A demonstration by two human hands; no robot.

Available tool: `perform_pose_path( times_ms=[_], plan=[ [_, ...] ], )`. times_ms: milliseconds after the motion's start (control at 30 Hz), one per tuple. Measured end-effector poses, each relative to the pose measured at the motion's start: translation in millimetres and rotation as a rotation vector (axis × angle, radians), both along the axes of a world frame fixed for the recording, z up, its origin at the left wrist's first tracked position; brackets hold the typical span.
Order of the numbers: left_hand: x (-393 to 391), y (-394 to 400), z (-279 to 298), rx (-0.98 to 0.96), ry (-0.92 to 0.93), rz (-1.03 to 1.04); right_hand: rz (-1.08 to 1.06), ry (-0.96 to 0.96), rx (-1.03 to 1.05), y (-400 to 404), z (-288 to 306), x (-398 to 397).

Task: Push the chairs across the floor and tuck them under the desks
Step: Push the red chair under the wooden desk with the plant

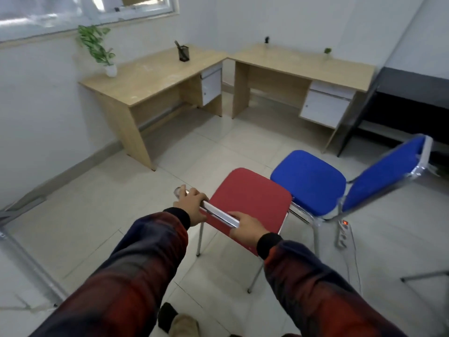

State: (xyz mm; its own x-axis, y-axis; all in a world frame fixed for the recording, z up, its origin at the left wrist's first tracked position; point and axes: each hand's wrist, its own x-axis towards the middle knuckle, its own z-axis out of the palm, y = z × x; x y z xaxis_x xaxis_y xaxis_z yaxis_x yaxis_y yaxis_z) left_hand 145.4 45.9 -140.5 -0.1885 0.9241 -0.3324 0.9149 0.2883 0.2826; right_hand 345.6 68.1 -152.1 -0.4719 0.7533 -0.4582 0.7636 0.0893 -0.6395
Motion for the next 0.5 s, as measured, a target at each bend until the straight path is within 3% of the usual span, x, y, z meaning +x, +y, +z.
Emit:
perform_pose_path(
  times_ms=[267, 500],
  plan=[
    [6.1, -52.1, -31.1, 0.361, 0.000, 0.158, 0.018, -0.012, 0.018, -29.9, -6.2, -3.6],
    [2.1, -96.9, -42.8, 0.385, 0.044, 0.195, 0.116, 0.022, 0.107, -62.9, -17.9, -7.6]
  ],
)
